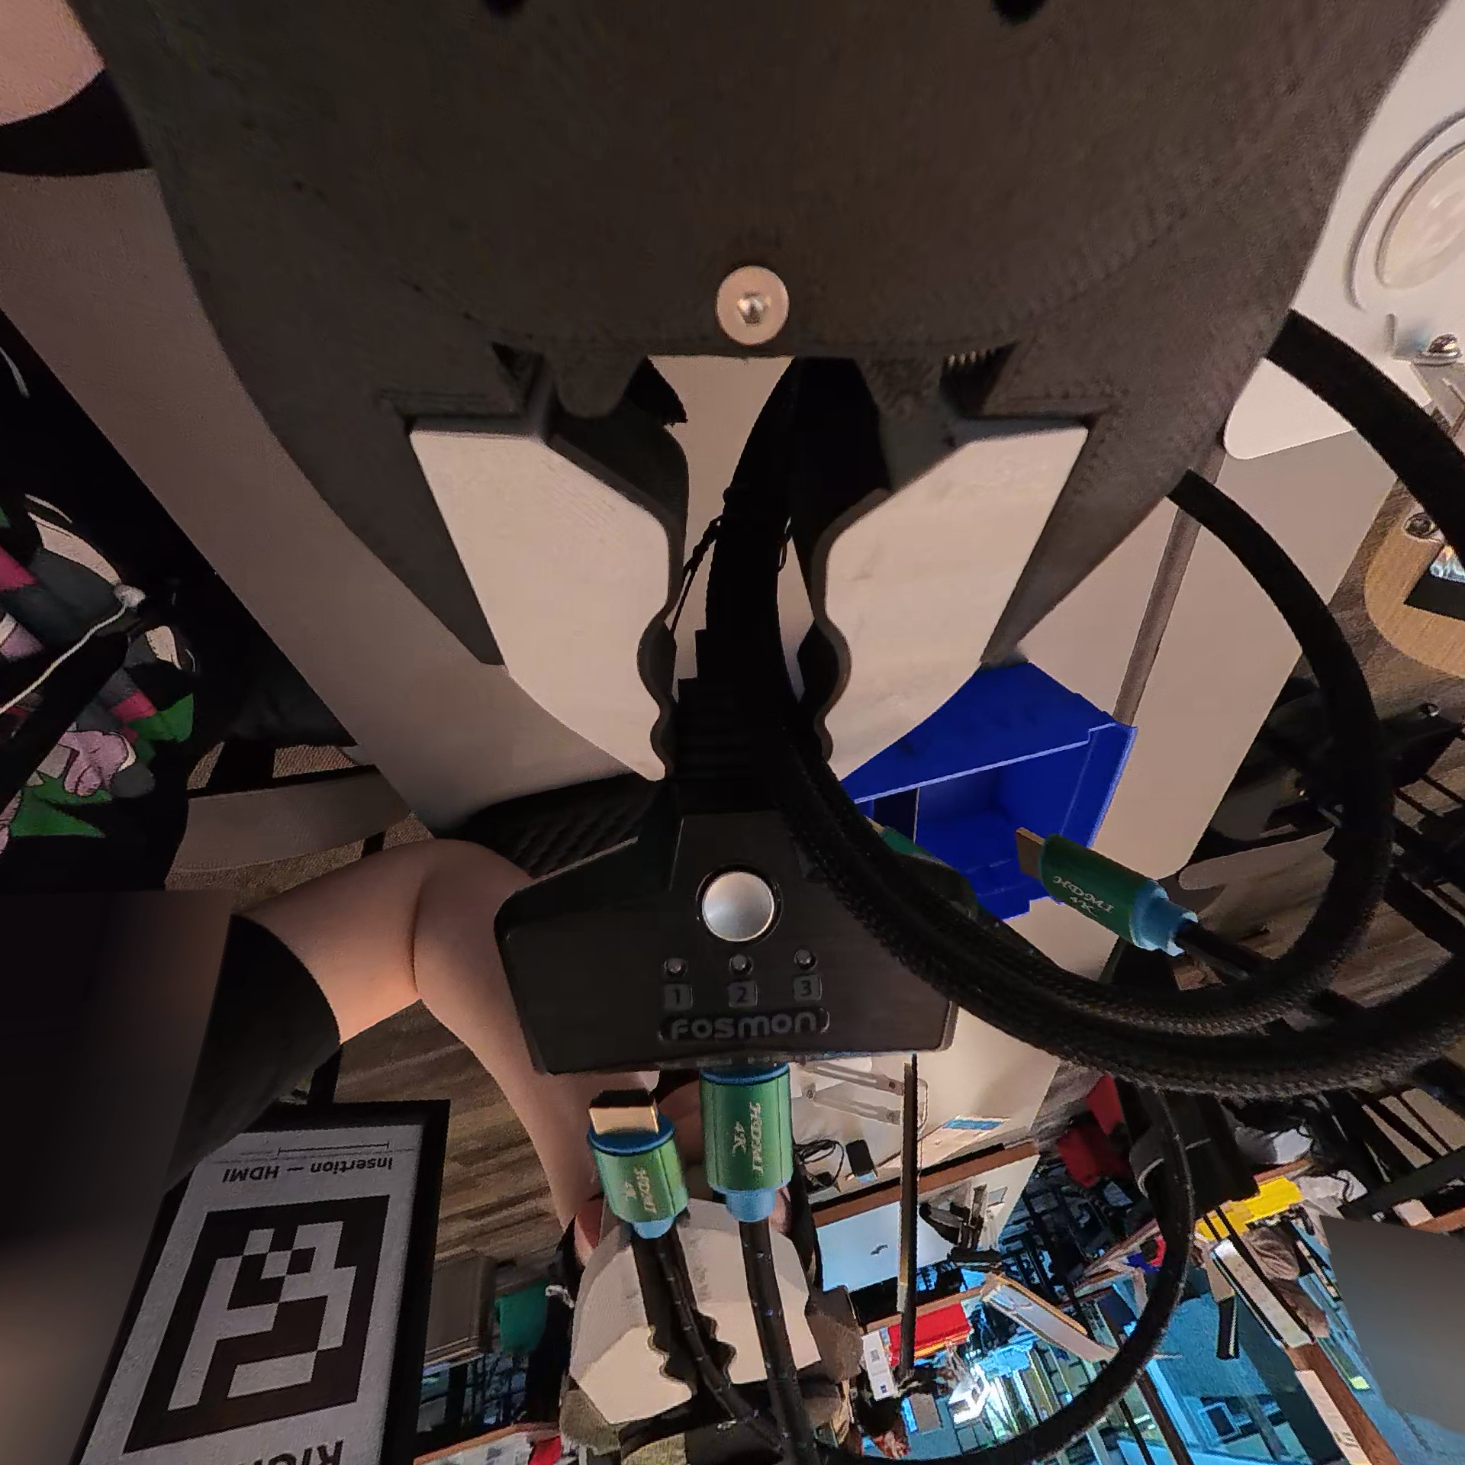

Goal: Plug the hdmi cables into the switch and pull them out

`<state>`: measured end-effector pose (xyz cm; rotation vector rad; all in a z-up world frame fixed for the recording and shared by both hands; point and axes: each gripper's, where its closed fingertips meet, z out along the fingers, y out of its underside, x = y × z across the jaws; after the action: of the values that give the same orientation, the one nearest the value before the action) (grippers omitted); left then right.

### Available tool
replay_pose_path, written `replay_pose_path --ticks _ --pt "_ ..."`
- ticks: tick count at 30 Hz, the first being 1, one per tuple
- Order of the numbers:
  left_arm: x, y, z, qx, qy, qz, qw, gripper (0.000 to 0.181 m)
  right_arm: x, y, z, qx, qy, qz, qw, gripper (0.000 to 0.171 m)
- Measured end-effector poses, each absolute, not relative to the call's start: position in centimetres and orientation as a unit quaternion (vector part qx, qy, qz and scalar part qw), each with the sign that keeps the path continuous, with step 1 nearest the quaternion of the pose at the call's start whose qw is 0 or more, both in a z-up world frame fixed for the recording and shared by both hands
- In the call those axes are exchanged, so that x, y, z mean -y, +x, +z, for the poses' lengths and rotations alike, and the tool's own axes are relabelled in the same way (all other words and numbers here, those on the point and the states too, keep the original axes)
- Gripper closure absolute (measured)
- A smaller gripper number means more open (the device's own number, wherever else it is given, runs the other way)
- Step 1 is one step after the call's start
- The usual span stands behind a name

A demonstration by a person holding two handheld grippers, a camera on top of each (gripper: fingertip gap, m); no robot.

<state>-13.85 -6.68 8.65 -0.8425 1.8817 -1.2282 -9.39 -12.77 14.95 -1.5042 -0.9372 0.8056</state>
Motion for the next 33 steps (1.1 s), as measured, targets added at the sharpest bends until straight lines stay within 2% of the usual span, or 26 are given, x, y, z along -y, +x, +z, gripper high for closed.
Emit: replay_pose_path --ticks 22,33 --pt "5.2 -12.8 6.9 -0.740 -0.395 -0.414 0.354 0.155 10.9 -7.6 11.7 0.384 -0.694 0.333 0.510 0.162" --pt "4.4 -12.2 6.7 -0.711 -0.423 -0.456 0.329 0.155 9.5 -6.9 11.8 0.359 -0.686 0.360 0.521 0.162"
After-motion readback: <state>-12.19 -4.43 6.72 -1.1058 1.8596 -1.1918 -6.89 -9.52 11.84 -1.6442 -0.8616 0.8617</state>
